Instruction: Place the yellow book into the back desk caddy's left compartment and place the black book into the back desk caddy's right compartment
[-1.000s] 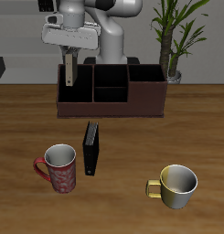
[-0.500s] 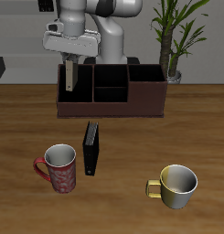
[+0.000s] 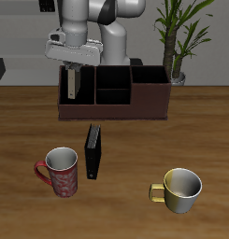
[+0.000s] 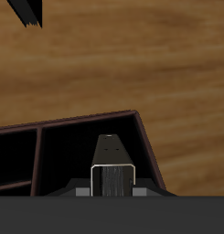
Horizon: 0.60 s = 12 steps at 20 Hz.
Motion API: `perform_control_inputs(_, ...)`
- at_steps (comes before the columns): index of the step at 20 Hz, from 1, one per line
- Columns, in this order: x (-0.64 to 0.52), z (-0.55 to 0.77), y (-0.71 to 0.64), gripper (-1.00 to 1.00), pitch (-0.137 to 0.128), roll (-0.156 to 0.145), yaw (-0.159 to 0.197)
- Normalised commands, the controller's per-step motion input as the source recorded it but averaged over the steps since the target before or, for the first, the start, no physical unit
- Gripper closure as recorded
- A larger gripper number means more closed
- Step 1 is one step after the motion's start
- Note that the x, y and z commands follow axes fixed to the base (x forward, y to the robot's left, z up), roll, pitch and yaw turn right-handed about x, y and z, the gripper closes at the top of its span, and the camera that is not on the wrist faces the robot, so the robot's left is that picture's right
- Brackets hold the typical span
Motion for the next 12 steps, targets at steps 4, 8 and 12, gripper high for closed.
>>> perform_control_inputs(4,-0.02,-0.16,-0.01,1.0,0.004,-0.005,-0.015)
perform_control_inputs(8,0.0,-0.16,0.05,1.0,0.017,0.009,0.001)
perform_control_inputs(12,0.06,-0.23,0.09,1.0,0.023,0.016,0.002)
